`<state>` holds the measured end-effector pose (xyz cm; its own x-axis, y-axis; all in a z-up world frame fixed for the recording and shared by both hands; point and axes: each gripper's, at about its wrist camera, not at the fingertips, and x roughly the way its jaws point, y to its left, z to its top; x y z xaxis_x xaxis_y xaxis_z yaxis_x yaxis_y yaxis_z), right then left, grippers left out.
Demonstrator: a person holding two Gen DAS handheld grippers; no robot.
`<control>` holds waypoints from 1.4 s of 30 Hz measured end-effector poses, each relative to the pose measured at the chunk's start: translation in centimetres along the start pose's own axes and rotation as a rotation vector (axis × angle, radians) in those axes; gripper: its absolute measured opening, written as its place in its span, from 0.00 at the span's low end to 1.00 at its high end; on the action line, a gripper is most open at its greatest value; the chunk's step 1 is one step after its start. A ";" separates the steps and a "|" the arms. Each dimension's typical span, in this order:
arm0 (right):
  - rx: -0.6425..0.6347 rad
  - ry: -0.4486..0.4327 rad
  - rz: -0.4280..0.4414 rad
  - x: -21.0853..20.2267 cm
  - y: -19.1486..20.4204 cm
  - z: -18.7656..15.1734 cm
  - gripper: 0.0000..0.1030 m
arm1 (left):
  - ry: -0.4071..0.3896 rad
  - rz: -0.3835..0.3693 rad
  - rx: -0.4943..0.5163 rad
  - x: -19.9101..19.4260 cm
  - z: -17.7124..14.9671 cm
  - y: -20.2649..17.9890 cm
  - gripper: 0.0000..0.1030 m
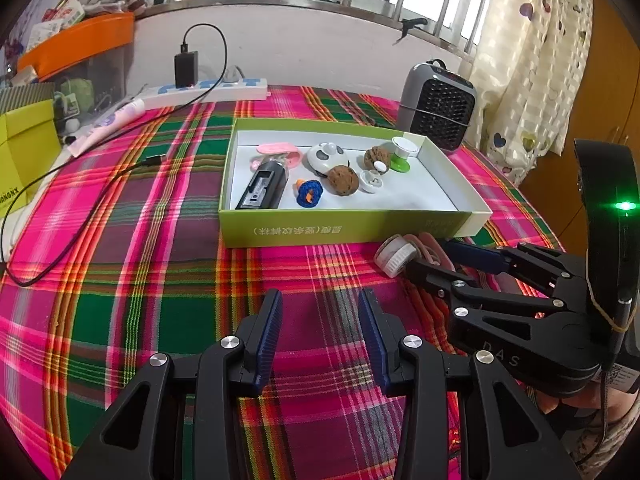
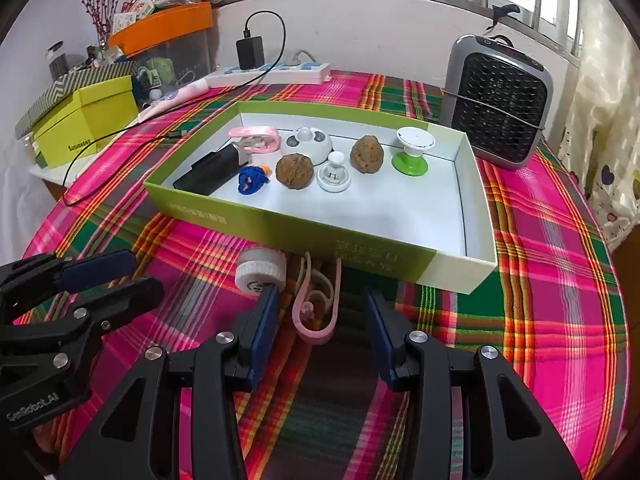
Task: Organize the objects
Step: 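Close the right gripper on the pink plastic clip while the left approaches the white roll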
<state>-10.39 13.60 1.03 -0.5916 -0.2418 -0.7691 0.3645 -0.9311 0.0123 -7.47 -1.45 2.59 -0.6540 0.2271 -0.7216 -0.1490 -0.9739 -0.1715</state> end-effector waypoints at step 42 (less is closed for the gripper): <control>0.023 0.002 0.022 -1.0 -3.2 -1.4 0.24 | 0.069 -0.039 0.107 5.0 2.4 -4.7 0.40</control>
<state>-9.92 17.24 0.87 -0.5822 -0.2616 -0.7698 0.3607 -0.9317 0.0438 -11.78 4.22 1.36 -0.5943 0.2610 -0.7607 -0.2536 -0.9584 -0.1307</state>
